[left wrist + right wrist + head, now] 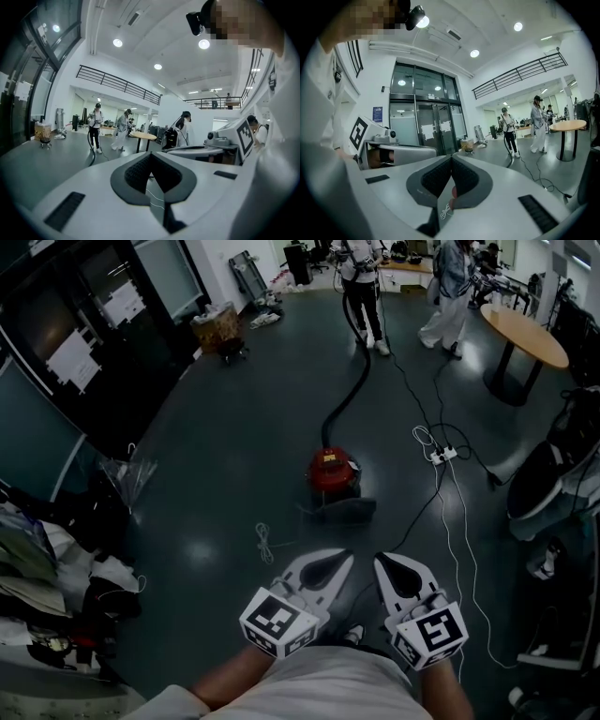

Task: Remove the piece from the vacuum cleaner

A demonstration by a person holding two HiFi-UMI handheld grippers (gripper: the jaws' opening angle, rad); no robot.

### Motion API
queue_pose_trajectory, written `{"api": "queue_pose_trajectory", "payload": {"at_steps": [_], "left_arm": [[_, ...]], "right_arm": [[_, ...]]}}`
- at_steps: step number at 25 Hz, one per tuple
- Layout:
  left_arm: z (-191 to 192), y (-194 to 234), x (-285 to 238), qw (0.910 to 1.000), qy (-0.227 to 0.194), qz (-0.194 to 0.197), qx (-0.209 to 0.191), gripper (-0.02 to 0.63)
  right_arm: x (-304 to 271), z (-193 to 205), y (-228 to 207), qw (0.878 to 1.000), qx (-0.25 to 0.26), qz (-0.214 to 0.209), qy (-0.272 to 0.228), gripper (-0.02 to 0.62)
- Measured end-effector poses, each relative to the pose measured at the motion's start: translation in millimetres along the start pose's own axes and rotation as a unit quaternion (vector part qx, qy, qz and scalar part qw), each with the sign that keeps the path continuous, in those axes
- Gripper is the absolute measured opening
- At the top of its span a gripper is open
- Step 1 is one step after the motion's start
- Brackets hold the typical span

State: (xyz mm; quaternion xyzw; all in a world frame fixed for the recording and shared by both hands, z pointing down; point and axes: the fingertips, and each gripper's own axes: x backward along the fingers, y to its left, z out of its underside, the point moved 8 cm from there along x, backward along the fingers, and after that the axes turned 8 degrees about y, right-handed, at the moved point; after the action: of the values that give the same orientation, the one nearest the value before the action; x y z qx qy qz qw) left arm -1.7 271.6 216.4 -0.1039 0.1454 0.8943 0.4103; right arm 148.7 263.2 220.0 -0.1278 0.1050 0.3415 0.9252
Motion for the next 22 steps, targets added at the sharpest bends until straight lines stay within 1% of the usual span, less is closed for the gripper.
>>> {"api": "queue_pose_trajectory", "payload": {"at_steps": [5, 10, 16, 19, 22], "left_arm": [[-0.7, 15.7, -13.8, 1.0, -0.001, -0.002, 0.001, 0.005], [1.2, 52.1, -31.5, 1.0, 0.001, -0.003, 0.008, 0.005], [-6.4, 123.5, -68.0, 0.9999, 0.005, 0.011, -0.006, 0.005], [-9.9, 165.8, -87.5, 0.9995, 0.011, 0.021, -0.021, 0.005], [-11.7, 212.0, -106.7, 0.999, 0.021, 0.031, -0.024, 0.005]], "right_arm": [[-17.6, 1.8, -14.8, 1.0, -0.004, -0.003, 0.011, 0.017], [-52.9, 2.2, -31.0, 1.0, -0.01, -0.001, 0.027, 0.017], [-122.3, -10.8, -60.1, 0.999, -0.01, 0.007, 0.036, 0.017], [-162.9, -19.3, -76.2, 0.999, -0.017, 0.013, 0.035, 0.017], [-205.2, -26.5, -92.0, 0.999, -0.028, 0.024, 0.035, 0.017]]}}
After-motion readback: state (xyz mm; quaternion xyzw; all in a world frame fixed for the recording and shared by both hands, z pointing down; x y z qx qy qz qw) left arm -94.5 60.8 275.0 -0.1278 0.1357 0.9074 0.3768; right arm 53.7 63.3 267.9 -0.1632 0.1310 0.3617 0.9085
